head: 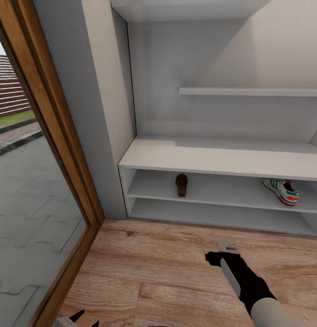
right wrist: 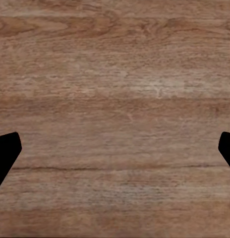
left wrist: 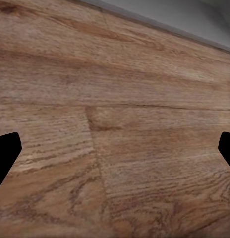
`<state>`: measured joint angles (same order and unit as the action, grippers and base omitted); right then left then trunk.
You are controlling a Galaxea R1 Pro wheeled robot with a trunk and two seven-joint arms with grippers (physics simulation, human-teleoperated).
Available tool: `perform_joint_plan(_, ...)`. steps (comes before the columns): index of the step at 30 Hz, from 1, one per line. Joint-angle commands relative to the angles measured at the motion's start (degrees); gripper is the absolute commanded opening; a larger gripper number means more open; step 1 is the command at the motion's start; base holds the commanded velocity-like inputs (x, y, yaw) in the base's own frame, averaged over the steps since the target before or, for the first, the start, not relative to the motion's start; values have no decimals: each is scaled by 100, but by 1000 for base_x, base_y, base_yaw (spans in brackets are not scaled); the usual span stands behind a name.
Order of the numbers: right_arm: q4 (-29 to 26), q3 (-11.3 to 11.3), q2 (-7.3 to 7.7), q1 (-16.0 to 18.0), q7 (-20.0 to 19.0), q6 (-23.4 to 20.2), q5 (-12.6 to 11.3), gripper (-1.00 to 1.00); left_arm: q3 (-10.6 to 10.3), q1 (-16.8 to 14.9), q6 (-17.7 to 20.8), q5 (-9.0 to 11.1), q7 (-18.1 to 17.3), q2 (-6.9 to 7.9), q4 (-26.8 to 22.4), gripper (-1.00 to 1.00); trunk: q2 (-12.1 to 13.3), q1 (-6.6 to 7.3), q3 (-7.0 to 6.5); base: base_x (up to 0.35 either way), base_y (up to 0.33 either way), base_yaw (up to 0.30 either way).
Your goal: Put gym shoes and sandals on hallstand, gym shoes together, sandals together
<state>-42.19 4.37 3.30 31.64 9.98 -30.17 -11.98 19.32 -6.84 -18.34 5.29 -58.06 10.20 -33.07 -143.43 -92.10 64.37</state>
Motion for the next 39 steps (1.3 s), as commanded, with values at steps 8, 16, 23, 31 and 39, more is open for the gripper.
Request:
perform_joint_plan(8,674,37,339,-414,-886,1221,157,100,12,-2,-29,-1,-16,-9,19,100,-2,1,5,0,0,0)
perform_joint_plan(16,1855,34,432,-580,-1594,3123,370,100,17,-2,-29,4,-9,-23,88,100,-2,1,5,0,0,0)
perform_joint_plan(23,2807,36,516,-608,-2099,4385,413,100,18,-2,-29,6,11,-20,116,100,-2,1,5,0,0,0)
perform_joint_plan(31,3556,28,587,-616,-2398,5004,410,100,17,-2,-70,5,504,-13,281,100,-2,1,5,0,0,0)
perform_joint_plan(39,3682,0,591,-617,-2424,5079,378,100,10,-2,-345,-1,902,-40,416,100,-2,1,-13,0,0,-145)
